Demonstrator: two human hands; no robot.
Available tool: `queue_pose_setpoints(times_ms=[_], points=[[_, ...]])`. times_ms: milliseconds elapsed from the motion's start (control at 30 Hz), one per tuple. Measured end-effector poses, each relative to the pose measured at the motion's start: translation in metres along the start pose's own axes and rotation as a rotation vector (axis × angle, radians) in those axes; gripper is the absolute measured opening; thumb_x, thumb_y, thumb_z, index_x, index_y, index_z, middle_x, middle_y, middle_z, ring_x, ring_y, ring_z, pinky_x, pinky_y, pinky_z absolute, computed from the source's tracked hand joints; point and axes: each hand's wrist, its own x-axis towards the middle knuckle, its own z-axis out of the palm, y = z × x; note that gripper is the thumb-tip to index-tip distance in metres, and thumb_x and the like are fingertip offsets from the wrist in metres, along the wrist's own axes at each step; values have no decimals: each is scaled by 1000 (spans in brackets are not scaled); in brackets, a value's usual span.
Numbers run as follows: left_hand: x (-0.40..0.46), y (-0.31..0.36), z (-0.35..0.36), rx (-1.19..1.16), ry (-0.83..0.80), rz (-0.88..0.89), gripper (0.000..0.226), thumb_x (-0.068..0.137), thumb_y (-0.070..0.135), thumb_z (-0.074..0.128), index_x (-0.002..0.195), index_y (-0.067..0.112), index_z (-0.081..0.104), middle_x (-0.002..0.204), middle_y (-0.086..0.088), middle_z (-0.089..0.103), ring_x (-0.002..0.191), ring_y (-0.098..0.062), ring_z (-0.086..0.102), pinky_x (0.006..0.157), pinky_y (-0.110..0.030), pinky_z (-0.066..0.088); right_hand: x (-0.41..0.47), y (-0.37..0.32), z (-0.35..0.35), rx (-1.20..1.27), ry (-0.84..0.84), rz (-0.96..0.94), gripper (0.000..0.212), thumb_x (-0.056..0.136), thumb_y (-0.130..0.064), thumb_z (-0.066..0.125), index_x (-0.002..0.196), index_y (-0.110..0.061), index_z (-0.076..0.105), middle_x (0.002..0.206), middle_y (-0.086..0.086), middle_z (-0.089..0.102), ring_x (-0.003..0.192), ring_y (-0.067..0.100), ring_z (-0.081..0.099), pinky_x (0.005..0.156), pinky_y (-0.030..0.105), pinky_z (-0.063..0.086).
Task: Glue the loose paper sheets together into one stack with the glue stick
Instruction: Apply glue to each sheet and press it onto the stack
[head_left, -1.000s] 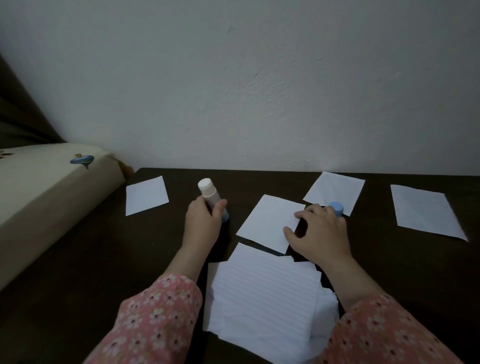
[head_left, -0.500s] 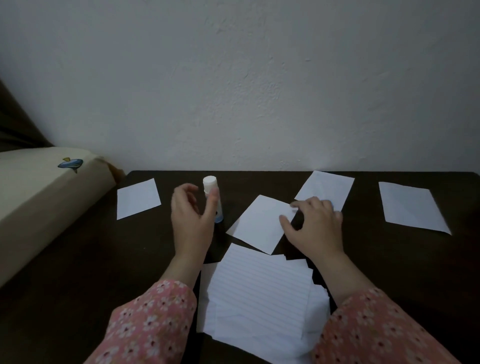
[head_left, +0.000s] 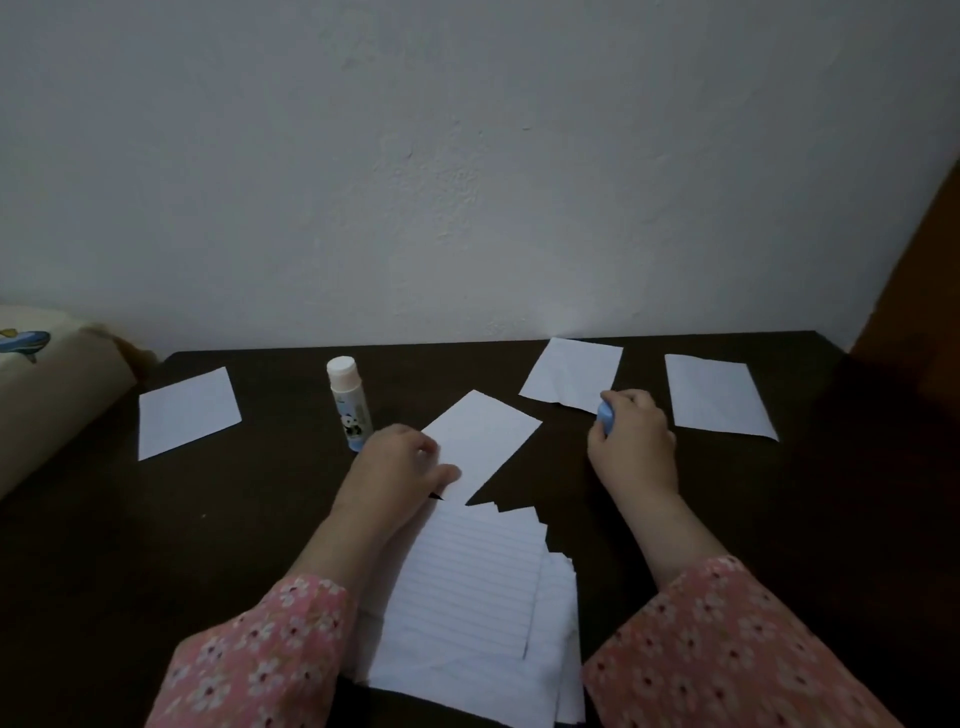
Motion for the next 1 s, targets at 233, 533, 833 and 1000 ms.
queue_pose_setpoints(times_ms=[233,533,833,1000], points=[[-3,-5,-6,-34,-44,-19,51,76,46,73,120,23,61,129,4,53,114,-13,51,97,-34,47,9,-24,6,-272,-28,-228,42,96,-26,47,138,-23,46,145,-1,39,134,18,31,106,45,25],[5,-21,-17,-35,-89,-104,45,81,26,74,124,28,61,132,-4,56,123,-21,47,95,-30,40,11,-38,17,-350,-156,-411,39,96,-22,43,134,-25,51,129,-1,56,116,19,49,106,46,27],[4,-39,-16,-55,-80,-57,40,81,27,73,119,34,63,132,1,56,125,-18,46,93,-26,37,12,-31,10,-483,-273,-213,44,100,-39,34,142,-28,40,143,1,42,132,21,37,111,62,10],[5,-43,-16,-50,-82,-31,39,81,31,73,119,35,63,130,5,58,123,-15,48,94,-26,38,5,-32,9,-483,-243,-219,41,98,-33,40,140,-29,44,133,1,47,124,19,42,111,59,13]])
